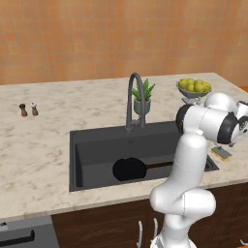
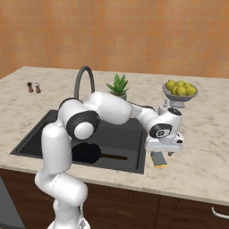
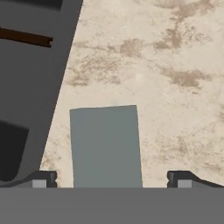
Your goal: Pick the pan and sponge and place them into the sink. Then turn on the water.
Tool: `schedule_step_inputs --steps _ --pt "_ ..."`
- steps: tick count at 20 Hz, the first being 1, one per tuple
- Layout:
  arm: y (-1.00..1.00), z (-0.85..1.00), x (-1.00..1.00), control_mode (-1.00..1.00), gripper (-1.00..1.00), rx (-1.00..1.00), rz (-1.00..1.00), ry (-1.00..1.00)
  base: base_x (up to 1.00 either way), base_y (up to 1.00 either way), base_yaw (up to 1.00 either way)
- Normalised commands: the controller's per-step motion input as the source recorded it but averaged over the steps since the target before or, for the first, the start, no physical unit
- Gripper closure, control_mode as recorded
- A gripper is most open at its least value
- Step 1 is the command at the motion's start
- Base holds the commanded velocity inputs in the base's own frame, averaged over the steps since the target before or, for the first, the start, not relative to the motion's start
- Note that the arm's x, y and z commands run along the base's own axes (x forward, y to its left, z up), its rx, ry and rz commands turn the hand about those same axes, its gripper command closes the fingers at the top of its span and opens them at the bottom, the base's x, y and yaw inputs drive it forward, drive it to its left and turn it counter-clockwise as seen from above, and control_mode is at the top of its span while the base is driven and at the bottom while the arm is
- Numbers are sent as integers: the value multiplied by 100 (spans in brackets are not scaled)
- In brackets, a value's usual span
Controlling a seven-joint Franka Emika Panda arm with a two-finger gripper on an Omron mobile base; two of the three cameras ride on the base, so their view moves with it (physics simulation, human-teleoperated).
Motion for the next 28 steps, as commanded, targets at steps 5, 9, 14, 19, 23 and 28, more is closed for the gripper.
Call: schedule_step_inputs --steps 5,9,14,19,23,28 --pt "0 -16 -2 -100 -100 0 14 0 0 0 0" --pt "5 -15 -6 -100 -100 0 16 0 0 0 0" --pt "15 -18 -6 -100 -100 -4 5 0 0 0 0" --pt "22 -23 0 -100 -100 -9 0 1 0 0 0" --pt "6 -18 1 -100 -100 -6 0 -1 0 0 0" --pt "-7 -12 14 -100 -100 -3 0 -6 0 0 0"
